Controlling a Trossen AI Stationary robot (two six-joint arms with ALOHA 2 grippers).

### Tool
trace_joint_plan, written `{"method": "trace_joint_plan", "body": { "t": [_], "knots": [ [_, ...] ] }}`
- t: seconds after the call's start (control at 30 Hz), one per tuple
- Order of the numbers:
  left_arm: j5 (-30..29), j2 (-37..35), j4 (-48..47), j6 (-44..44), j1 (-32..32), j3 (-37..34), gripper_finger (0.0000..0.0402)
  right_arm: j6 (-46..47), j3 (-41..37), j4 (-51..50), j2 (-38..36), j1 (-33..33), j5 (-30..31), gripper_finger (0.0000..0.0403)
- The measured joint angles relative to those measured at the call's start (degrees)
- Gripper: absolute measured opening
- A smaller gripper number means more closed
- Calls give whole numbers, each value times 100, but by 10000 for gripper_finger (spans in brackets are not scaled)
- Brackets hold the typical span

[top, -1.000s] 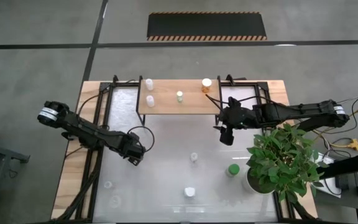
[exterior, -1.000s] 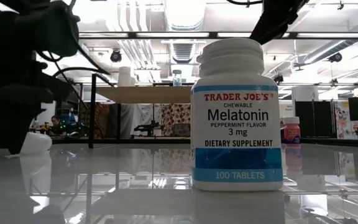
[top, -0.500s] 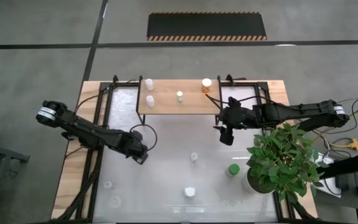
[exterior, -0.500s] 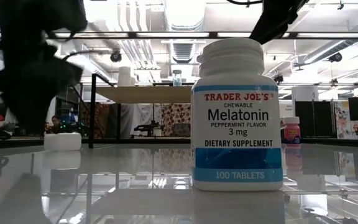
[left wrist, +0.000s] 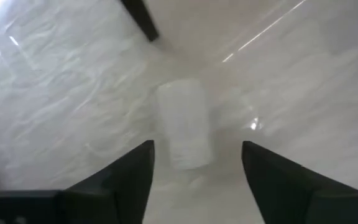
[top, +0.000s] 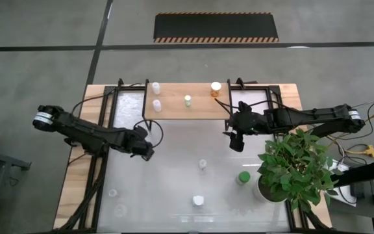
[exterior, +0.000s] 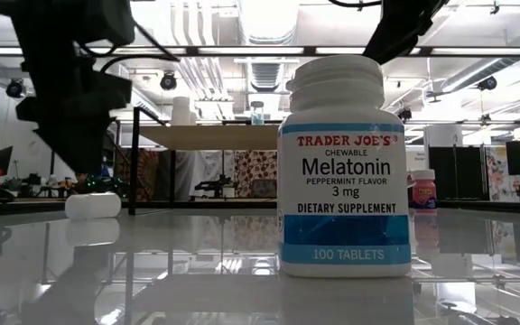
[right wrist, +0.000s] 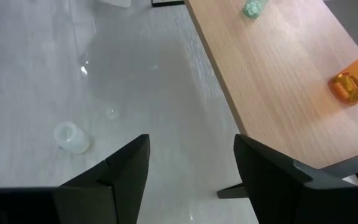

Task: Pick and place medicine bottles onto shelf by color
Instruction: Put the white pill bottle on the shelf

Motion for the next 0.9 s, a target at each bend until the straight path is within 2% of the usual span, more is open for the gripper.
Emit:
{"method": "trace_joint_plan", "body": {
  "t": [0.17,0.33,0.67,0.77,0.9],
  "knots": [
    [-6,69,232,155,36,-175,266,-4,-4,-1,0,-2,0,226],
    [-35,174,841,585,38,-225,269,-2,-9,0,0,0,0,226],
    [-190,762,1040,636,71,-228,270,-2,-11,2,0,-2,0,226],
    [-193,990,1196,636,71,-228,263,-3,-11,0,0,-2,0,226],
    [-195,1248,1430,640,71,-226,230,-2,-11,-5,0,0,0,226]
  ]
}}
